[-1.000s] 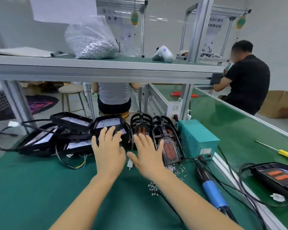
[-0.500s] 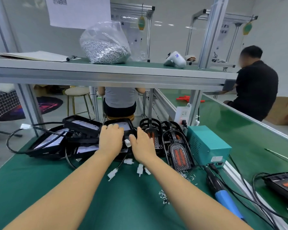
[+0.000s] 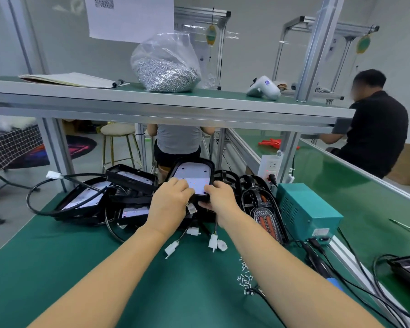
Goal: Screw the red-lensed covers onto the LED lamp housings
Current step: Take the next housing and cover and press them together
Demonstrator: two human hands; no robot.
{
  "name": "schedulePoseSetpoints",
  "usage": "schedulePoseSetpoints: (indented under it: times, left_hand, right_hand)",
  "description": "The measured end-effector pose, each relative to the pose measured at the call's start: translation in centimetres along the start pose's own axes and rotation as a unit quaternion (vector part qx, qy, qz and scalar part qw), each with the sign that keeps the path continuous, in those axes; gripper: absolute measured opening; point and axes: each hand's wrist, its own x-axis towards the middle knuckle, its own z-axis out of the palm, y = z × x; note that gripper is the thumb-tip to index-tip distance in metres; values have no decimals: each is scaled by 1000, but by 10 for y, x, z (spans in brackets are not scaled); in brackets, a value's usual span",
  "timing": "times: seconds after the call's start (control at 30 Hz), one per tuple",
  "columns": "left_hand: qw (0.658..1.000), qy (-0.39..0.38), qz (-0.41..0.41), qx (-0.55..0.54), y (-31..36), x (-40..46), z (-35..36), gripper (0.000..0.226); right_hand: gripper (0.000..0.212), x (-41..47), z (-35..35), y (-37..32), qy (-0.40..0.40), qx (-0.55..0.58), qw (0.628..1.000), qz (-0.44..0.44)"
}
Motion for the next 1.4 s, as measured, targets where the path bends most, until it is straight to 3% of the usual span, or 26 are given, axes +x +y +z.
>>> schedulePoseSetpoints:
  times: [0.1, 0.17, 0.23, 0.3, 0.37, 0.4, 0.47, 0.5, 0.63, 0.73, 0.8, 0.87, 0.9, 1.03, 1.1, 1.13, 1.2, 1.3, 1.37, 1.4]
  left_hand:
    - [993, 20, -48, -103, 3, -13, -6, 24]
    - [956, 38, -170, -235, 6, -22, -13, 36]
    - [881, 75, -310, -351, 8, -28, -23, 48]
    - [769, 65, -442, -457, 6, -32, -31, 61]
    - [643, 24, -499, -581, 3, -37, -36, 76]
    - [605, -3, -497, -622, 1, -41, -37, 74]
    - [581, -45, -486, -652, -2, -48, -39, 58]
    - [585, -51, -483, -649, -2, -51, -40, 49]
    - [645, -56, -440, -622, 9, -68, -37, 30]
    - [659, -86, -393, -635, 20, -82, -38, 25]
    - [657, -36, -443, -609, 19, -85, -40, 30]
    - [619, 55, -556, -552, 4, -83, -38, 31]
    - [587, 58, -599, -542, -4, -81, -37, 27]
    - [404, -46, -642, -650, -23, -65, -29, 23]
    - [370, -44, -645, -667, -26, -59, -26, 20]
    - [372, -42, -645, -667, -26, -59, -24, 19]
    - [409, -47, -640, -649, -25, -61, -24, 16]
    - [531, -109, -622, -565, -22, -67, -31, 10]
    - [619, -179, -601, -474, -23, -70, -41, 10]
    - [645, -218, -584, -441, -24, -70, -47, 11]
  right_hand:
    - [26, -11, -4, 2, -14, 17, 999, -24]
    - [27, -21, -5, 5, -27, 24, 998, -48]
    - [30, -33, -6, 9, -33, 43, 997, -59]
    - [34, -46, -8, 15, -44, 49, 994, -83]
    - [36, -62, -11, 22, -60, 41, 990, -117]
    - [39, -69, -12, 27, -68, 35, 988, -132]
    - [45, -84, -15, 38, -83, 24, 984, -153]
    - [47, -91, -18, 44, -87, 18, 984, -155]
    - [42, -102, -30, 66, -99, 26, 989, -105]
    - [26, -103, -34, 74, -104, 98, 990, -13]
    - [23, -103, -37, 76, -110, 170, 979, 38]
    - [21, -101, -40, 73, -105, 231, 964, 78]
    - [19, -100, -41, 72, -96, 245, 960, 100]
    - [15, -101, -41, 76, -93, 228, 958, 149]
    - [17, -103, -39, 78, -101, 224, 957, 153]
    - [17, -105, -39, 79, -101, 225, 957, 151]
    - [14, -107, -42, 79, -98, 222, 959, 145]
    - [18, -109, -49, 82, -109, 177, 969, 135]
    - [25, -113, -53, 84, -154, 137, 970, 132]
    - [27, -116, -55, 84, -187, 121, 966, 133]
